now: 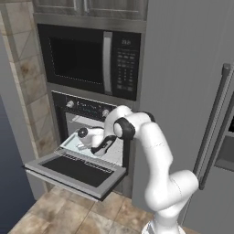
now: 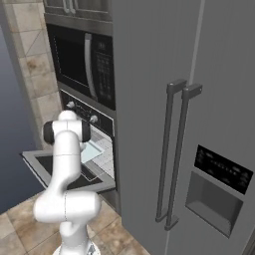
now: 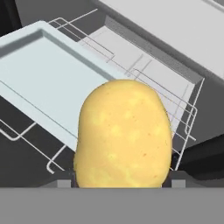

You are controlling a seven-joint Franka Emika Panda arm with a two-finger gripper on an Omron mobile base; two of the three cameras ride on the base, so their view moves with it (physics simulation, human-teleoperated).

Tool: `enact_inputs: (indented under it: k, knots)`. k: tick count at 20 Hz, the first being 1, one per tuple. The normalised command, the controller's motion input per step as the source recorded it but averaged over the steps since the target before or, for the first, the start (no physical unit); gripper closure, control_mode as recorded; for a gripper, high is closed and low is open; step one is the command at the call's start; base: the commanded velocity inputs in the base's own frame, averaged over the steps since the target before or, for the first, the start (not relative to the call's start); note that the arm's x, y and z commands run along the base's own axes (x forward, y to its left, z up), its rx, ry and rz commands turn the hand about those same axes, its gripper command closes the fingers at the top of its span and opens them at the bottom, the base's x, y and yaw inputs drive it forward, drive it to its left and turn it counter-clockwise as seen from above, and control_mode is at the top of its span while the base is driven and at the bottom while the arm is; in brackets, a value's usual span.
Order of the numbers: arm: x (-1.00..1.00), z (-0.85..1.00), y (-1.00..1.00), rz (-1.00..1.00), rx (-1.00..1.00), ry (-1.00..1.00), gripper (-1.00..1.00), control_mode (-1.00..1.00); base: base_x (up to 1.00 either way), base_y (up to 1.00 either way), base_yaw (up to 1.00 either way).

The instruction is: Place the potato on the bottom rack of the oven.

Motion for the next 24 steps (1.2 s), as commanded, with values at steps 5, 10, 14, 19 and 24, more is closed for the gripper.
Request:
enact_inputs:
  k: [5, 10, 14, 19, 24]
  knots:
    - [0.47, -0.21, 0.03, 0.00, 0.00, -0.02, -1.00, -1.00, 0.00, 0.00, 0.00]
    - [-0.04, 0.13, 0.00, 0.00, 0.03, -0.07, -1.00, -1.00, 0.00, 0.00, 0.00]
    - [-0.91, 0.91, 0.00, 0.00, 0.07, -0.18, -1.00, -1.00, 0.00, 0.00, 0.00]
    - [-1.00, 1.00, 0.00, 0.00, 0.05, -0.17, -1.00, -1.00, 0.00, 0.00, 0.00]
    - [-1.00, 1.00, 0.00, 0.00, 0.06, -0.09, -1.00, -1.00, 0.00, 0.00, 0.00]
